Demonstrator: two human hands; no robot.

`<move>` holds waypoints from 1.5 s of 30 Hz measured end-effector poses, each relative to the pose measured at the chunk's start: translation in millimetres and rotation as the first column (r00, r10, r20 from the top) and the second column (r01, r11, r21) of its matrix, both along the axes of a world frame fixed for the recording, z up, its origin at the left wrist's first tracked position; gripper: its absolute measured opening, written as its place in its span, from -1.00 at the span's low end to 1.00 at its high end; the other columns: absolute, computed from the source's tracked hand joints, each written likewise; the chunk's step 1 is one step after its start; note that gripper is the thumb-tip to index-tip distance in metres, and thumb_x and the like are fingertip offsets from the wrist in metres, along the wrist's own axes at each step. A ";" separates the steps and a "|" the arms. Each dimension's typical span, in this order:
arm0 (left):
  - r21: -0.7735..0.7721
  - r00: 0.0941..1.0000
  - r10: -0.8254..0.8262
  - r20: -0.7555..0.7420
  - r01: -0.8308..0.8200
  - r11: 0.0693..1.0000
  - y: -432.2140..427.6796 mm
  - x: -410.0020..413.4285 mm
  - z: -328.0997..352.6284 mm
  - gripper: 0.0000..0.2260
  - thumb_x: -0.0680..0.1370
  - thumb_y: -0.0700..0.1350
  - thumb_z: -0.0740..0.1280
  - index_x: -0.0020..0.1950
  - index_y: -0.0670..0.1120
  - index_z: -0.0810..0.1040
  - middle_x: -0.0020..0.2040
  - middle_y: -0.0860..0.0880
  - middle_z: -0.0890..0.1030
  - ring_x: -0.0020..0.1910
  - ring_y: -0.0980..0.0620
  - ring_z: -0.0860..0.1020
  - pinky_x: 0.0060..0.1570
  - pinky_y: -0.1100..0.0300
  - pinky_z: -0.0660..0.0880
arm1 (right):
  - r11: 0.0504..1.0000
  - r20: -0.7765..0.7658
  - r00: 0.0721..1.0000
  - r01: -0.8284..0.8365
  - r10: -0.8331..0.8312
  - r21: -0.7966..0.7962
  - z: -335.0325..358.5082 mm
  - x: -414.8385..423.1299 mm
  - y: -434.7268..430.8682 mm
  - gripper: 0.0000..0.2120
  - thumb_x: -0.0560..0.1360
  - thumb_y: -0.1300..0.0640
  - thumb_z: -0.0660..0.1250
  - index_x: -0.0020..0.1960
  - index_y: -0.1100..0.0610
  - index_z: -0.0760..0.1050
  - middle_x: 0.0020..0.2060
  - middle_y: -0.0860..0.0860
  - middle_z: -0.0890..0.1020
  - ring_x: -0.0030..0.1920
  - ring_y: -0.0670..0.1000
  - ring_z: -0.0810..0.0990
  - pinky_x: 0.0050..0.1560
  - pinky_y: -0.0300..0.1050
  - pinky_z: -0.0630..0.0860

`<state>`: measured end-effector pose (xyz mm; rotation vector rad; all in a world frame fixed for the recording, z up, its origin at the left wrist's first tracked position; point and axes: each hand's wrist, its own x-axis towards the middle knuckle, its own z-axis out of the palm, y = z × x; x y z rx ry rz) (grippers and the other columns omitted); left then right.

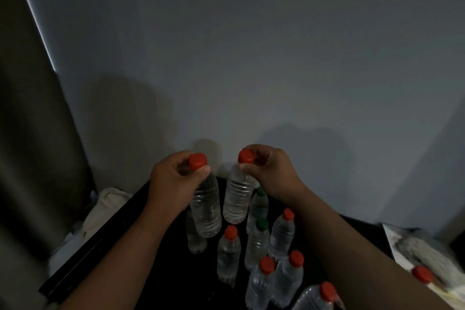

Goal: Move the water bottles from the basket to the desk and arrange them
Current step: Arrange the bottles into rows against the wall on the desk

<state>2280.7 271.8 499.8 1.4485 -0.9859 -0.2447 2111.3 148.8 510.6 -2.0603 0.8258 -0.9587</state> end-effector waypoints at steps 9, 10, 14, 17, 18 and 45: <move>-0.081 0.998 -0.042 0.043 0.045 0.996 -37.1 -7.2 61.1 -0.74 0.37 -0.27 0.52 -0.23 0.12 0.63 -0.27 0.14 0.67 -0.23 0.15 0.61 -0.07 0.20 0.55 | 1.000 0.054 0.998 0.022 -0.021 -0.012 61.8 -28.3 -9.3 -0.87 0.40 0.24 0.49 -0.06 0.13 0.64 -0.18 0.03 0.70 -0.18 -0.03 0.66 -0.05 -0.13 0.57; -0.081 0.998 -0.050 0.035 0.053 0.995 -43.3 -7.7 64.3 -0.76 0.35 -0.24 0.53 -0.22 0.11 0.63 -0.25 0.10 0.68 -0.22 0.12 0.61 -0.06 0.15 0.55 | 1.000 0.060 0.998 0.021 -0.020 -0.014 64.8 -29.1 -12.4 -0.87 0.40 0.25 0.48 -0.07 0.13 0.64 -0.19 0.03 0.70 -0.20 -0.05 0.65 -0.04 -0.12 0.57; -0.087 0.994 -0.106 0.033 0.109 0.990 -78.1 1.1 69.1 -0.87 0.25 -0.03 0.49 -0.23 0.06 0.65 -0.23 -0.02 0.68 -0.24 0.08 0.59 -0.07 0.10 0.53 | 0.998 0.059 0.997 0.056 -0.055 -0.027 70.7 -28.8 -31.3 -0.87 0.40 0.22 0.49 -0.06 0.11 0.64 -0.19 0.01 0.71 -0.15 -0.03 0.67 -0.02 -0.13 0.57; -0.072 0.989 -0.141 0.042 0.143 0.987 -113.0 19.3 65.9 -0.86 0.22 0.04 0.49 -0.24 0.13 0.67 -0.27 0.07 0.67 -0.26 0.13 0.58 -0.10 0.13 0.52 | 0.991 0.059 0.990 0.126 -0.124 -0.038 71.7 -20.1 -51.0 -0.87 0.41 0.20 0.50 -0.05 0.12 0.65 -0.18 0.00 0.70 -0.16 -0.08 0.66 -0.05 -0.21 0.56; -0.067 0.987 -0.160 0.031 0.162 0.985 -125.5 26.3 64.1 -0.87 0.24 0.00 0.51 -0.24 0.16 0.66 -0.30 0.10 0.67 -0.27 0.15 0.58 -0.11 0.15 0.52 | 0.988 0.065 0.987 0.151 -0.148 -0.038 71.7 -15.1 -58.9 -0.87 0.40 0.21 0.50 -0.05 0.12 0.65 -0.18 0.00 0.70 -0.17 -0.10 0.65 -0.06 -0.22 0.56; 0.315 0.847 -0.528 0.065 0.484 0.816 -357.6 92.6 -160.0 -0.85 0.30 -0.04 0.50 -0.21 0.15 0.60 -0.26 0.17 0.66 -0.25 0.28 0.58 -0.17 0.35 0.48 | 0.843 -0.322 0.823 0.525 -0.467 0.119 -116.3 40.7 -251.9 -0.77 0.34 0.17 0.55 -0.10 0.06 0.54 -0.15 -0.05 0.64 -0.10 -0.09 0.62 0.02 -0.06 0.60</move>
